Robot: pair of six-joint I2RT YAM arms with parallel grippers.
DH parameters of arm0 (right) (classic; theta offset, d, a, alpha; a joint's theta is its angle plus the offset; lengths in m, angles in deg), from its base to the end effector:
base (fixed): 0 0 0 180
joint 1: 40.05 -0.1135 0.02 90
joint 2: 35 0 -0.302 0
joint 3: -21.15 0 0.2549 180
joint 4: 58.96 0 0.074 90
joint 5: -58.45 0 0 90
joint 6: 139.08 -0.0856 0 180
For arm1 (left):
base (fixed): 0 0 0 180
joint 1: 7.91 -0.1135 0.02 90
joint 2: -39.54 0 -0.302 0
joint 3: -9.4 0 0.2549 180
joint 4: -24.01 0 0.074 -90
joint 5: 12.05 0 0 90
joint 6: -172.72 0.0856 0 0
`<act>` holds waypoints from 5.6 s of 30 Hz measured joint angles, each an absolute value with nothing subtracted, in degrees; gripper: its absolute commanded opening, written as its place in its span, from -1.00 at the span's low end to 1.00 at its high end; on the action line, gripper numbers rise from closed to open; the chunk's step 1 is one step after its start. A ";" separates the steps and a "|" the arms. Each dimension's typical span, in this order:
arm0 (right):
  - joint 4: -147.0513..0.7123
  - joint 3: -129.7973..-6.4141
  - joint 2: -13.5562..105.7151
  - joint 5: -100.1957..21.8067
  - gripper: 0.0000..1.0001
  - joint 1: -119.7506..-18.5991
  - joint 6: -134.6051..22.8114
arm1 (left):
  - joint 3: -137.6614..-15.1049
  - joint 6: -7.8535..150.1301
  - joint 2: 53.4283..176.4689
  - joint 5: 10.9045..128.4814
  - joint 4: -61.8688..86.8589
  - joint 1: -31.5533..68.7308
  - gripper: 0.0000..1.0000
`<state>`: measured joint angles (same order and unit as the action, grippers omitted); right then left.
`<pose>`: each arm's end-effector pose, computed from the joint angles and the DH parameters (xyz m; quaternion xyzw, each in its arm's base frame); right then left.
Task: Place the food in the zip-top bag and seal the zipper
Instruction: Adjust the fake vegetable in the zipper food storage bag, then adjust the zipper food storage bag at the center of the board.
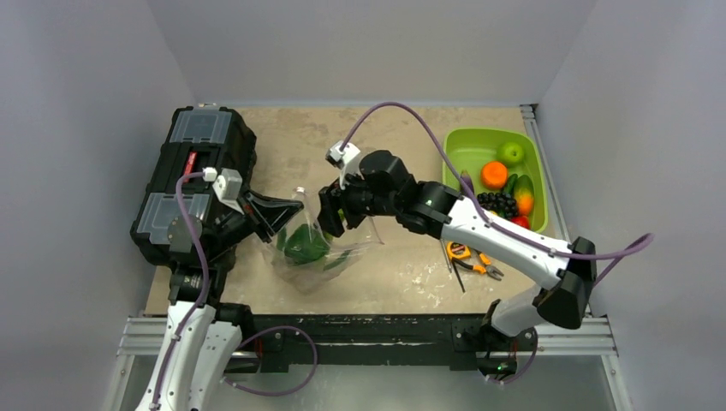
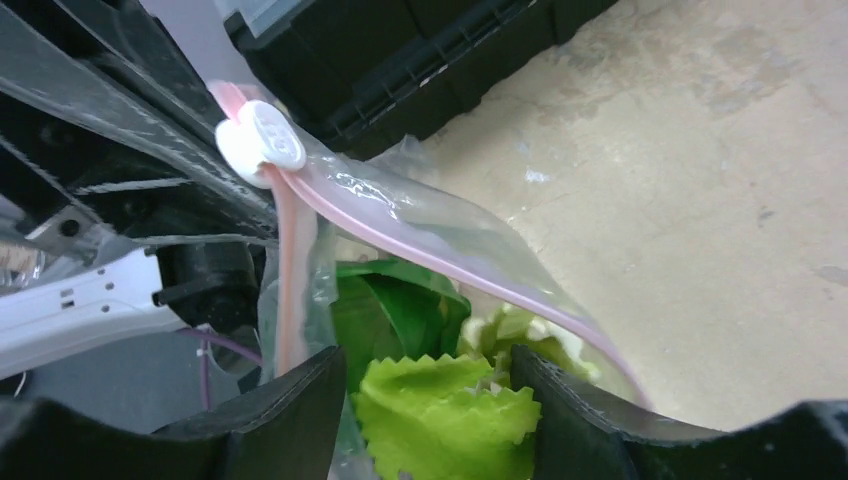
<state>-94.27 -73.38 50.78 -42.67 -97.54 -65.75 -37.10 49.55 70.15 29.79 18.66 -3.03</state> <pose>0.1962 0.3386 0.3828 -0.3430 0.7757 0.3813 0.3678 0.1282 -0.0750 0.3610 0.1617 0.6425 -0.4754 0.5788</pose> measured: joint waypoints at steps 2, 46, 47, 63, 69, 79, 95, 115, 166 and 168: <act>-95.58 -73.51 48.37 -41.38 0.34 -97.52 -66.21 | -37.10 49.51 69.21 30.54 18.45 -3.03 -1.00; -90.11 -55.98 31.83 -12.57 -1.00 -96.38 -56.20 | -37.03 47.47 68.43 34.34 18.58 -3.03 -1.00; -91.10 -58.38 31.83 -11.59 -1.00 -96.38 -55.23 | -37.01 46.84 68.36 35.08 18.95 -3.03 -1.00; -88.17 -60.13 33.62 -11.19 -1.00 -96.49 -50.25 | -39.81 41.81 75.55 48.96 -0.74 -3.00 0.23; -89.48 -63.89 34.56 -13.14 -1.00 -96.49 -51.65 | -48.33 47.04 70.31 52.81 -15.56 -3.00 0.37; -93.66 -73.16 40.33 -16.92 -1.00 -96.32 -51.30 | -66.85 56.57 79.14 46.58 -16.79 -0.60 0.58; -96.21 -75.17 41.99 -23.65 -1.00 -95.84 -51.19 | -69.62 65.61 93.34 56.24 -20.66 21.17 0.12; -108.19 -80.96 42.32 -13.71 0.12 -95.86 -72.35 | -69.56 52.50 96.29 65.92 -18.84 21.41 -1.00; -114.55 -73.57 37.99 -5.34 -1.00 -106.50 -95.41 | -69.40 53.66 91.86 70.29 -23.43 29.04 -1.00; -112.65 -76.68 37.99 -5.75 -1.00 -106.53 -90.10 | -71.59 55.84 91.20 69.75 -25.84 29.04 -1.00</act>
